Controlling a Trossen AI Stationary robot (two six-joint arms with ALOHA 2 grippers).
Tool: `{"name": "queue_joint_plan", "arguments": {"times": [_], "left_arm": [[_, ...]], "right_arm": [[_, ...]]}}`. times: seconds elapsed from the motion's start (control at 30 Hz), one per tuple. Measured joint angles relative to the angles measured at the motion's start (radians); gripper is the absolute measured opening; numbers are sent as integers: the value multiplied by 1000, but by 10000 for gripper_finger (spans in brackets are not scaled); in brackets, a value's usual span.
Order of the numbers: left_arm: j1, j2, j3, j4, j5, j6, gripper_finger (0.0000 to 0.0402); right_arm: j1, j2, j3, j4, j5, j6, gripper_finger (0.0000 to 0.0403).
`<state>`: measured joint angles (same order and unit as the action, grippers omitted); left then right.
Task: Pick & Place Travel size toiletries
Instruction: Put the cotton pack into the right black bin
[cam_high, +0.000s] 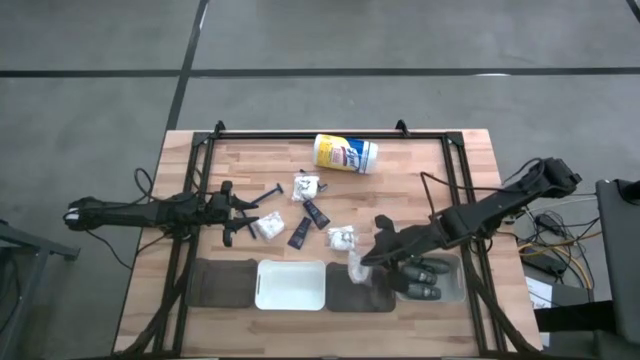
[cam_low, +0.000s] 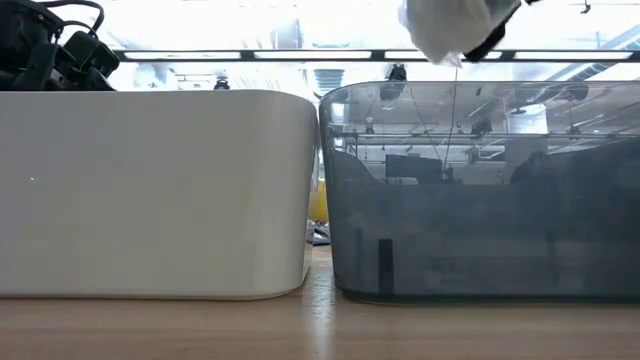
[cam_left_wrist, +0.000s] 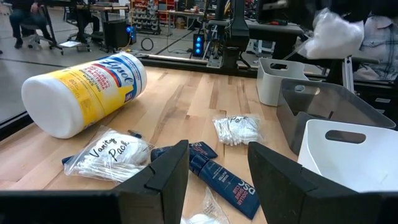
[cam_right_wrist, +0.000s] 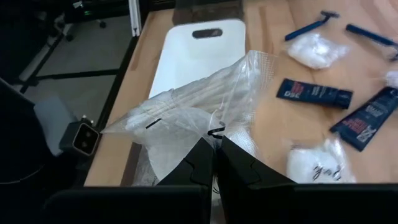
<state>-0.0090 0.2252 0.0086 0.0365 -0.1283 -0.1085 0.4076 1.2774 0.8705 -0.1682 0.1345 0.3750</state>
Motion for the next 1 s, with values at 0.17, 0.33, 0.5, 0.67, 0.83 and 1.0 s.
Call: {"name": "queue_joint_plan", "arguments": {"times": [0.17,0.33,0.5,0.67,0.83,1.0], "left_arm": [[0,0,0,0,0,0,171],[0,0,0,0,0,0,171],[0,0,0,0,0,0,171],[0,0,0,0,0,0,171],[0,0,0,0,0,0,171],[0,0,0,0,0,0,171]], "right_arm": [[0,0,-66,100,0,19,8],[2,19,-111,204,0,19,8],[2,103,-112,276,0,19,8],[2,205,-112,348,-29,28,8],[8,260,-111,373,-35,67,8],[10,310,-111,392,-35,74,8]]}}
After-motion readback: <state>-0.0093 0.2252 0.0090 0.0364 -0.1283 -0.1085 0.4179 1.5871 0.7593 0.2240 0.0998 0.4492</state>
